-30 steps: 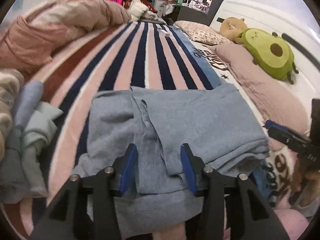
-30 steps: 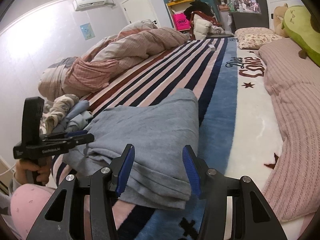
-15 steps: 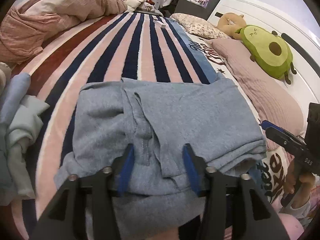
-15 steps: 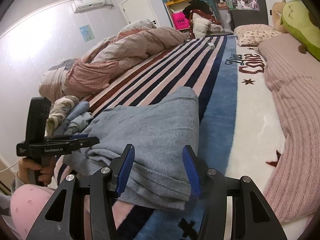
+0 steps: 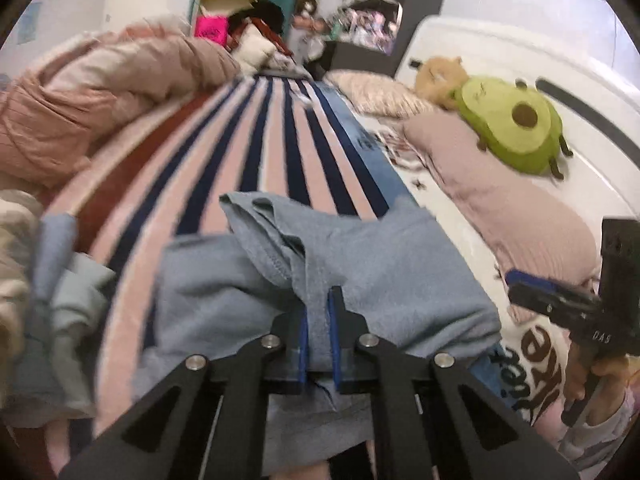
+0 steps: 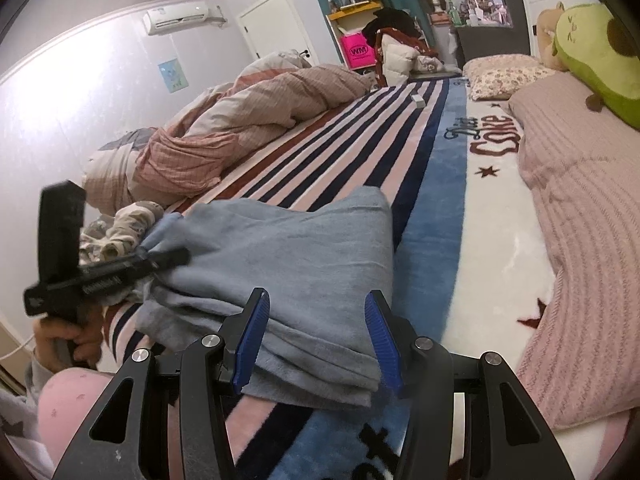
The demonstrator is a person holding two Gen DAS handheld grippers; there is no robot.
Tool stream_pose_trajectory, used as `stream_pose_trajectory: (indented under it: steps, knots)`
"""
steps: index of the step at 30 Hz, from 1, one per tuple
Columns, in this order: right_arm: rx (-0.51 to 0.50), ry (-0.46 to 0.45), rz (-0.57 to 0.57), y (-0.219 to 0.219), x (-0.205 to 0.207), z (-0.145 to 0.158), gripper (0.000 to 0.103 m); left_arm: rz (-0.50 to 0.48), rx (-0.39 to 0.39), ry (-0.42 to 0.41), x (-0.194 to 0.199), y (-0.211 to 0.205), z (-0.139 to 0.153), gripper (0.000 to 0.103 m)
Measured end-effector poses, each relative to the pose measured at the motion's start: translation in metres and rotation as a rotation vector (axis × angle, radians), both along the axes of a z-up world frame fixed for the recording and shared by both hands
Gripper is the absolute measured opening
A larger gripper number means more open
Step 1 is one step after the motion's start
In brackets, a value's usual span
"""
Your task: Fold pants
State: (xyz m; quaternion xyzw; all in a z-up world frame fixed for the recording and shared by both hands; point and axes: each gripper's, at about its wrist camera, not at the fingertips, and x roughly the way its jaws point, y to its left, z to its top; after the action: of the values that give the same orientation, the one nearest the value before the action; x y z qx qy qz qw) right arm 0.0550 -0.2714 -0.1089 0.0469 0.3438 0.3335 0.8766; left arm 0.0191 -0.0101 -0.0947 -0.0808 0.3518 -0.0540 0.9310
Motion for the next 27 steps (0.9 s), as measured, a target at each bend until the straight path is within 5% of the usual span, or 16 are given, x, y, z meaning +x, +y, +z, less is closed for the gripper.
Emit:
stream_pose_trajectory:
  steps: [6,9,13,15,17,18,27]
  knots:
    - [-0.015,-0.005,0.022,0.014,0.0,0.006,0.046,0.125,0.031,0.04,-0.013,0.042,-0.013,0.006]
    - [-0.041,0.034,0.033,0.028,0.006,-0.004,0.046,0.139,0.003,0.117,-0.013,0.058,-0.042,0.011]
    - [-0.054,0.079,0.033,0.037,0.014,-0.014,0.048,0.128,-0.002,0.111,-0.018,0.057,-0.051,0.014]
    - [-0.046,0.084,0.03,0.036,0.018,-0.011,0.049,0.118,-0.023,0.105,-0.018,0.06,-0.045,0.019]
    - [-0.053,0.063,0.024,0.037,0.022,-0.004,0.052,0.129,-0.026,0.077,-0.017,0.065,-0.038,0.051]
    - [-0.058,0.053,0.022,0.038,0.024,-0.002,0.054,0.142,-0.019,0.05,-0.019,0.068,-0.033,0.059]
    - [-0.145,0.076,0.043,0.073,0.048,-0.021,0.059,0.123,-0.087,0.125,0.002,0.078,-0.052,0.063]
